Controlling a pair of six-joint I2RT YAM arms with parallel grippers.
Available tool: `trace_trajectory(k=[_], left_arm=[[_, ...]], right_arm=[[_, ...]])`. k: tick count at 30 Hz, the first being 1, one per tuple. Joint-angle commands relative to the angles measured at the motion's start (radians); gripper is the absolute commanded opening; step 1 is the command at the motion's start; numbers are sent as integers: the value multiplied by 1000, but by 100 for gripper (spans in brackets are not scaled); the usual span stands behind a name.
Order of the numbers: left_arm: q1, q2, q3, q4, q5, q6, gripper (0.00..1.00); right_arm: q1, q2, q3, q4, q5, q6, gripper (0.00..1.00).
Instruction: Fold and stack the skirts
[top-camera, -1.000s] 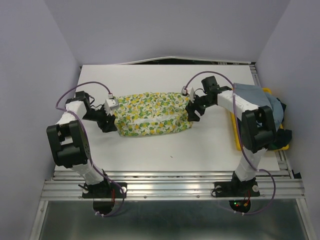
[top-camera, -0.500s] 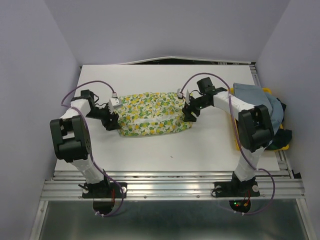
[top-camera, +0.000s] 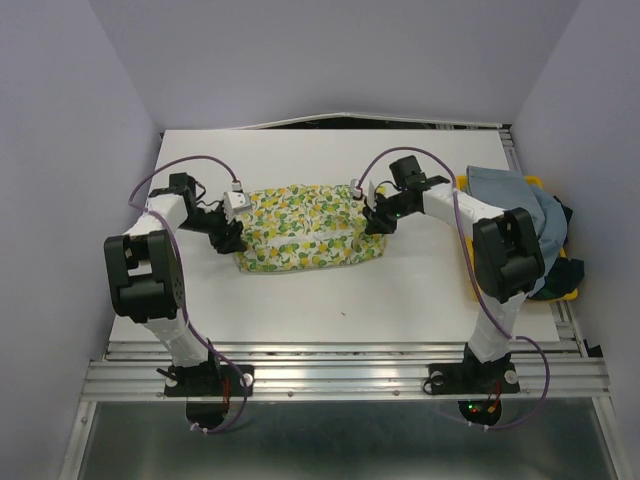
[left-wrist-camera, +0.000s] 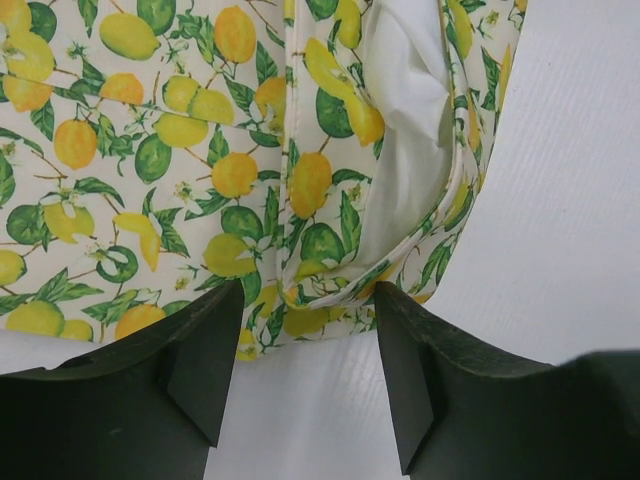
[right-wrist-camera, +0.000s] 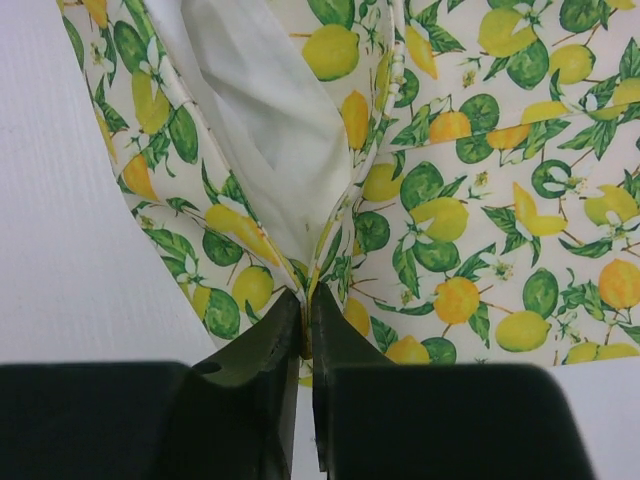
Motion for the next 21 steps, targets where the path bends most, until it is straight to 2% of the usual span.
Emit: trace_trajectory(k=[1,2,3,4,6,7,9,10,14,15,17,18,20,21], left_arm=[[-24,6,41,-38,35,28,58],[-25,8,44,-41,40,28,54],[-28,6,44,-42,45,27,51],[-30,5,44,-44,52,27,42],[-37,0,47,-53,56,27,30],[-41,-8,49,-59,57,27,21],[-41,-21,60,-79,56,16,10],[-41,-46,67,-75,37,-7,0],[-22,-182,153,6,-41,-226,0],[-21,-219,194,95,-106,-371,0],[-22,-335,224,210,-168,-513,0],[-25,-368,263,265,-171,-559,0],[-108,-402,331,249,-204,-613,0],[-199,-387,407,185,-208,-630,0]], right_arm=[[7,-18,45,9,-14,-4,5],[7,-21,43,10,-17,4,1],[7,-23,43,10,-17,7,1],[7,-27,43,9,-23,12,1],[7,-41,43,13,-26,39,1],[7,-53,48,15,-26,51,1],[7,-69,59,15,-19,96,1],[7,-81,68,15,4,114,1],[7,-165,164,18,134,234,1],[-2,-194,247,16,154,277,1],[-2,-211,345,30,216,332,1],[-2,-213,452,23,214,364,1],[21,-195,574,-54,150,407,1],[44,-166,691,-91,130,423,1]])
